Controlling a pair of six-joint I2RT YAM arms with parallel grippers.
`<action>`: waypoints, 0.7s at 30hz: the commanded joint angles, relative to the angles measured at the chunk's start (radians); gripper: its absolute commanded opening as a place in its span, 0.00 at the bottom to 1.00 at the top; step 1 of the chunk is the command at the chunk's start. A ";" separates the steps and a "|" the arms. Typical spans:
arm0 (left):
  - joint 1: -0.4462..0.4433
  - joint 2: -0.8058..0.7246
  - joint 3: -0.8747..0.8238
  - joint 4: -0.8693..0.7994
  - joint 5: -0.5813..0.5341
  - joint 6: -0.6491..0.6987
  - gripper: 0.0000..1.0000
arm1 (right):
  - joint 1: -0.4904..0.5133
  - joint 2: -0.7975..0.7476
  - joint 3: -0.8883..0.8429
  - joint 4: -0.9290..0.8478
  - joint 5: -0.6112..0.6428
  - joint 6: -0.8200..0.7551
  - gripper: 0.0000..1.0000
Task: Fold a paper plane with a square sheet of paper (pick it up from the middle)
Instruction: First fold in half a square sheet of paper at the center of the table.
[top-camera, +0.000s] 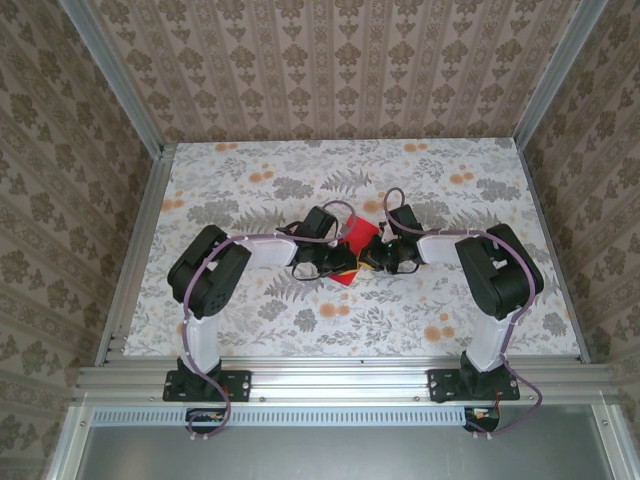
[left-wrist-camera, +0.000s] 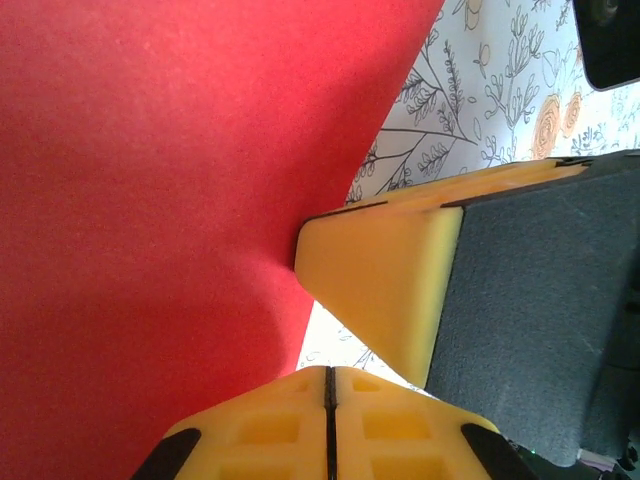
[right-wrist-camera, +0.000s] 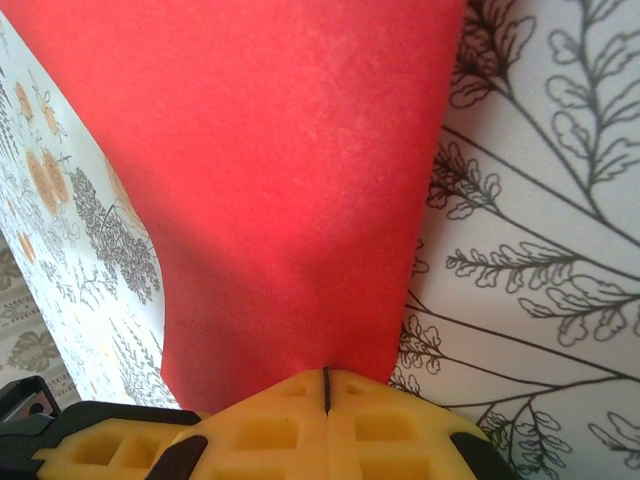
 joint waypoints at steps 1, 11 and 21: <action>-0.014 0.039 0.017 -0.057 0.015 0.011 0.09 | 0.002 0.027 -0.028 -0.021 0.051 0.039 0.04; -0.016 0.049 -0.023 -0.188 -0.028 0.051 0.05 | -0.008 0.039 -0.003 -0.027 0.046 0.022 0.04; -0.019 0.037 -0.088 -0.250 -0.046 0.089 0.01 | -0.076 0.094 0.114 -0.112 0.054 -0.113 0.05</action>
